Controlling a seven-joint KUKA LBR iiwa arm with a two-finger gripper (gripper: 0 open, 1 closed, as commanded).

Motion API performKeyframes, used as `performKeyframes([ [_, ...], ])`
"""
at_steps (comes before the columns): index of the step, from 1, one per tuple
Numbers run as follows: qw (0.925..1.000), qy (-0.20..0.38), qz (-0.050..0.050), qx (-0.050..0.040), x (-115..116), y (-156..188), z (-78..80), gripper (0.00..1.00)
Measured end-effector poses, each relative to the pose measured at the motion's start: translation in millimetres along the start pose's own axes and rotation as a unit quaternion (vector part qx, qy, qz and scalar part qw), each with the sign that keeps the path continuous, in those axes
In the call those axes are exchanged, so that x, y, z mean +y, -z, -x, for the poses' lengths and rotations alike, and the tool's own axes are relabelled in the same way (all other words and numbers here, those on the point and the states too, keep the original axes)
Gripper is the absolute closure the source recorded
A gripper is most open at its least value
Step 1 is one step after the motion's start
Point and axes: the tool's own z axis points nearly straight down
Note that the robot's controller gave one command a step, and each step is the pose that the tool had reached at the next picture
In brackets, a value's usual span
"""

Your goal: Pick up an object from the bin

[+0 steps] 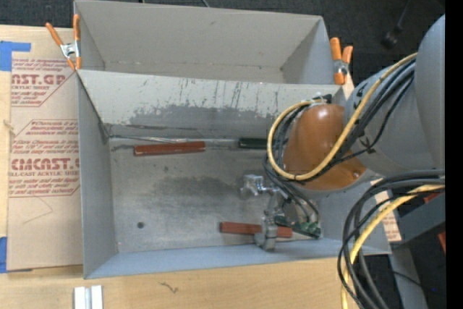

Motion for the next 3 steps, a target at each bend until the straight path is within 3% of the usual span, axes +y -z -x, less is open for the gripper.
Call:
performKeyframes([
  [1, 0.9993, -0.037, 0.001, 0.0054, 5.1, 32.0, 0.2, 0.0],
  [2, 0.9979, -0.064, 0.001, 0.0062, 7.8, 38.9, -2.2, 0.0],
  [3, 0.9981, -0.062, 0.0, 0.0045, 8.3, 0.0, 1.0, 0.0],
])
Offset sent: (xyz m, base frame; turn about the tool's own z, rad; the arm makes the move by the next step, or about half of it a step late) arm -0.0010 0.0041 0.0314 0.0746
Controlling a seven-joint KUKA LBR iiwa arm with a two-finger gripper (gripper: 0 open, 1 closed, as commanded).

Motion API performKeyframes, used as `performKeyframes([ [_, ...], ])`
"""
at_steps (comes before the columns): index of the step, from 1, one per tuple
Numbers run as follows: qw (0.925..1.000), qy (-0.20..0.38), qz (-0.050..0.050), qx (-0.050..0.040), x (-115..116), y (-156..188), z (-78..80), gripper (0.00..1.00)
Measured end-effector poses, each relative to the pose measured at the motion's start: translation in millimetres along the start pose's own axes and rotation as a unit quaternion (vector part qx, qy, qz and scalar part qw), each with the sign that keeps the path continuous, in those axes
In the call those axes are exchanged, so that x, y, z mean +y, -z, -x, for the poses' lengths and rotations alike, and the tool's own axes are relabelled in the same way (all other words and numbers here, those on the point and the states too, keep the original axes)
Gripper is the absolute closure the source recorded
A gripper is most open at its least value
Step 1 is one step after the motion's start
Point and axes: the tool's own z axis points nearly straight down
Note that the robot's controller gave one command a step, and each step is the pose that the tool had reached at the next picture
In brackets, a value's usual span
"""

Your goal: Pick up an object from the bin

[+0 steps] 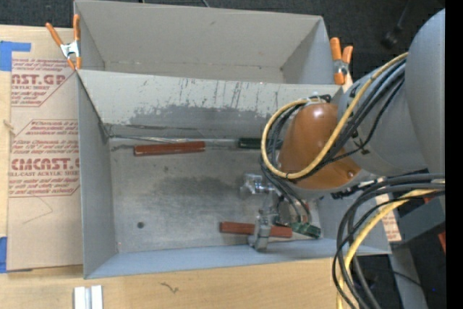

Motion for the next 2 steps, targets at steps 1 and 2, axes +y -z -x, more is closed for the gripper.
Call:
performKeyframes([
  [1, 0.9999, 0.015, 0.0, -0.0014, 14.1, 1.7, 0.7, 0.0],
  [2, 0.9999, 0.014, 0.0, 0.0019, 13.8, 1.5, -0.8, 1.0],
])
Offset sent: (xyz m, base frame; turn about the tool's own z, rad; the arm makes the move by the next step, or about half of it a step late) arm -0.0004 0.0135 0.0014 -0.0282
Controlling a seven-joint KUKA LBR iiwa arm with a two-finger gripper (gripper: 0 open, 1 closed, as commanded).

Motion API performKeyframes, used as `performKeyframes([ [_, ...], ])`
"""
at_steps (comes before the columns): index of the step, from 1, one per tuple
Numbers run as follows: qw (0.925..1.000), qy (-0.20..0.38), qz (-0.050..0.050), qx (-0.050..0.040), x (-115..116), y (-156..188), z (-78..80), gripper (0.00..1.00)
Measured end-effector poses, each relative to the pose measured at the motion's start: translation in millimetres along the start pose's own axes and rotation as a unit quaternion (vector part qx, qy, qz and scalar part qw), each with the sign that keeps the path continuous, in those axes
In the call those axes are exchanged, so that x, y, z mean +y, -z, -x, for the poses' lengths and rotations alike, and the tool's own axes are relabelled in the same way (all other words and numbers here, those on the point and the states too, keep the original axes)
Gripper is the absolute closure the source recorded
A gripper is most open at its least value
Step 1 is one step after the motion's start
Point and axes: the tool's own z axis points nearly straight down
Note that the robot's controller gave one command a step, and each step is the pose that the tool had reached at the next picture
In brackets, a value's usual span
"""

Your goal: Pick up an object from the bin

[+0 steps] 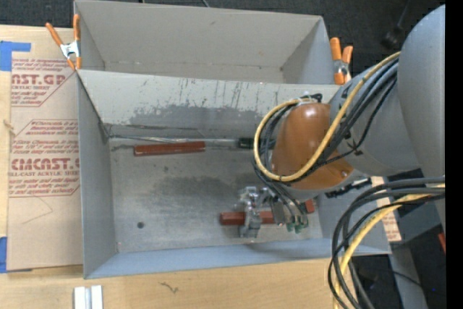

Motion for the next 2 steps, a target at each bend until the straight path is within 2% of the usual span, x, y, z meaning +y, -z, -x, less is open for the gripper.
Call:
performKeyframes([
  [1, 1.0, 0.0, 0.0, -0.0013, 0.4, 32.2, 0.4, 1.0],
  [2, 1.0, 0.001, 0.0, -0.0043, 1.0, 132.8, 2.1, 1.0],
])
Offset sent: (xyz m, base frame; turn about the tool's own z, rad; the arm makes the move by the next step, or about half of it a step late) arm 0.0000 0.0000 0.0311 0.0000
